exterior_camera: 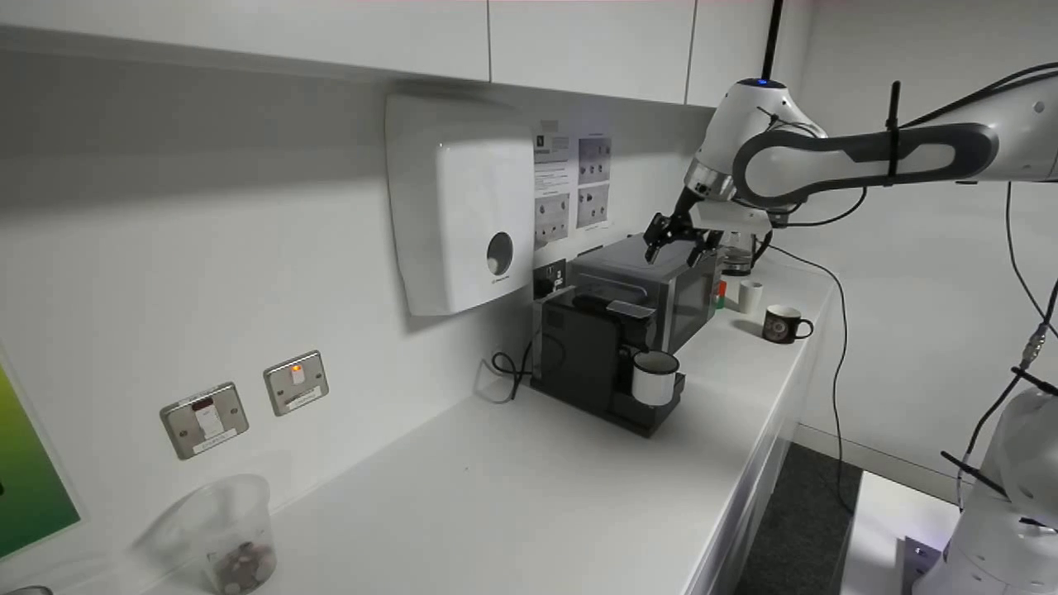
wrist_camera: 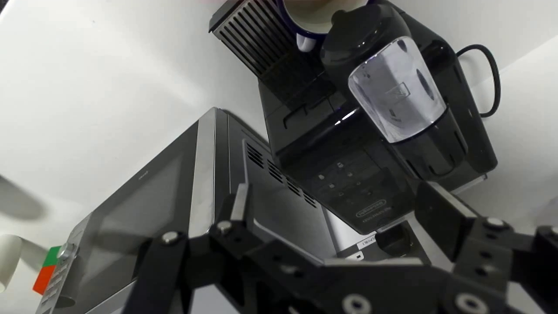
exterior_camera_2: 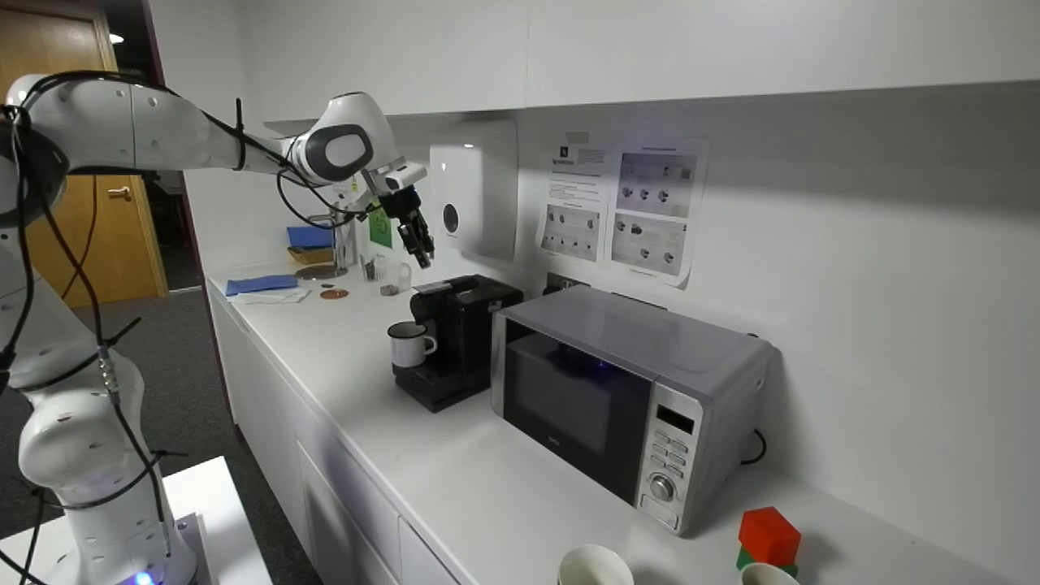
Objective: Put the cup on the coffee maker and then remove it and put it back on the table
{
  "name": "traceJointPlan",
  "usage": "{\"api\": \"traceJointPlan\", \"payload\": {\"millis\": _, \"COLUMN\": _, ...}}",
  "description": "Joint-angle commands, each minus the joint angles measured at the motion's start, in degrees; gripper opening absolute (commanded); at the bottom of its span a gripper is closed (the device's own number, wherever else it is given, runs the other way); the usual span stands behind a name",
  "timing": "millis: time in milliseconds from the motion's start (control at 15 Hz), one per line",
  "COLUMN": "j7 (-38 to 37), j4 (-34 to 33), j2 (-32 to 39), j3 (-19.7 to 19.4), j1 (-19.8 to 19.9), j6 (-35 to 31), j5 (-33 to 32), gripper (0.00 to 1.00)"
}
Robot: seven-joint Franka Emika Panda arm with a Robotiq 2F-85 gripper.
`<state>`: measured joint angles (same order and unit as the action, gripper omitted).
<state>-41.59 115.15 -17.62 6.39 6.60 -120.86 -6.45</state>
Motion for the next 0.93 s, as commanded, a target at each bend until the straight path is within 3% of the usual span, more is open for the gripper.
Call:
{"api": "traceJointPlan", "payload": {"millis": 0, "j7": 0.7, "j4": -3.7, "j2": 2.5, "j3": -1.3, "j1": -0.7, "j6": 2.5, "j5": 0.6, "gripper": 1.0}}
{"api": "traceJointPlan", "payload": {"millis": 867, "j7": 0.1, "j4": -4.7, "j2": 7.3, "j3": -2.3, "j1": -0.8, "j6": 1.6, "j5": -0.3, "gripper": 1.0}}
